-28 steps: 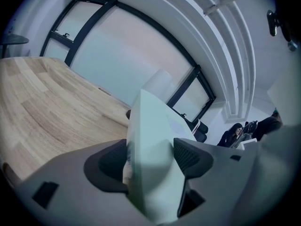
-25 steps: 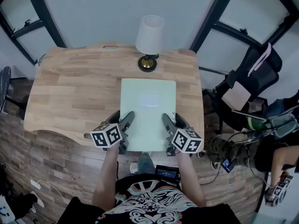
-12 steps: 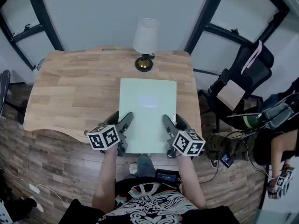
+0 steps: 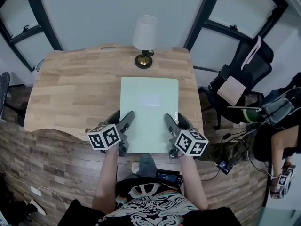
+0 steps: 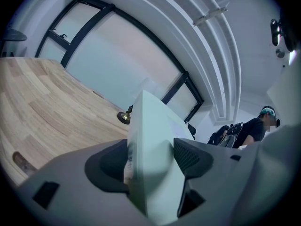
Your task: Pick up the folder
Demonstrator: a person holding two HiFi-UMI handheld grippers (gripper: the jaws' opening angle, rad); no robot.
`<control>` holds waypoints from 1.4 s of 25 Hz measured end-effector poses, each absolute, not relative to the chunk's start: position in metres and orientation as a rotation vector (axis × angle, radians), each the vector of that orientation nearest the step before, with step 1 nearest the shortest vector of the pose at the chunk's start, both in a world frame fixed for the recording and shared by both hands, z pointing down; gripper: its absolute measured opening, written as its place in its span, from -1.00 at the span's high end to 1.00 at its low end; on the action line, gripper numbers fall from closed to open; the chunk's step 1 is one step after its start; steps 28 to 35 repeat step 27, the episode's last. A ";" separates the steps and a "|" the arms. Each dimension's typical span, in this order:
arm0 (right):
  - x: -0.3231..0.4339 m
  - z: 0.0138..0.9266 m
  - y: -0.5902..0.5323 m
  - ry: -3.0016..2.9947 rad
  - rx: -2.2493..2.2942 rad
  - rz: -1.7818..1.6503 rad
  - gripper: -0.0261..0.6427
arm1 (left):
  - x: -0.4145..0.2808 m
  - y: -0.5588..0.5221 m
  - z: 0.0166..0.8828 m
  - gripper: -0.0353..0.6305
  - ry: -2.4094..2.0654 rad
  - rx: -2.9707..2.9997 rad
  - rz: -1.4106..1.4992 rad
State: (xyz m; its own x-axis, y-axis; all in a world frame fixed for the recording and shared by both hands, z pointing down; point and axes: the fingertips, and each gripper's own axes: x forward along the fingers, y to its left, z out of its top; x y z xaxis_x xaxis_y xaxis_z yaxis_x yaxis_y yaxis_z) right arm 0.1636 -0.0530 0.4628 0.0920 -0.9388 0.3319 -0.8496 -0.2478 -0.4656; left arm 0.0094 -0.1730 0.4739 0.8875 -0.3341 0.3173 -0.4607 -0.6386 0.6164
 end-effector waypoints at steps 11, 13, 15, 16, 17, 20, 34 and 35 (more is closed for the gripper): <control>0.166 0.465 -0.051 1.808 -2.215 -0.887 0.17 | 0.012 -0.173 0.478 -0.02 -0.553 2.304 0.233; 0.167 0.466 -0.053 1.807 -2.214 -0.888 0.17 | 0.014 -0.174 0.478 -0.02 -0.553 2.305 0.233; 0.167 0.468 -0.054 1.806 -2.208 -0.898 0.17 | 0.014 -0.175 0.480 -0.02 -0.553 2.303 0.238; 0.167 0.470 -0.054 1.805 -2.205 -0.904 0.17 | 0.013 -0.175 0.482 -0.02 -0.554 2.299 0.241; 0.167 0.471 -0.053 1.805 -2.205 -0.909 0.17 | 0.013 -0.175 0.484 -0.02 -0.556 2.295 0.243; 0.168 0.472 -0.053 1.804 -2.207 -0.913 0.17 | 0.014 -0.175 0.485 -0.02 -0.555 2.291 0.244; 0.167 0.478 -0.054 1.799 -2.209 -0.926 0.17 | 0.015 -0.176 0.490 -0.02 -0.549 2.283 0.254; 0.167 0.478 -0.054 1.799 -2.209 -0.926 0.17 | 0.015 -0.176 0.490 -0.02 -0.549 2.283 0.254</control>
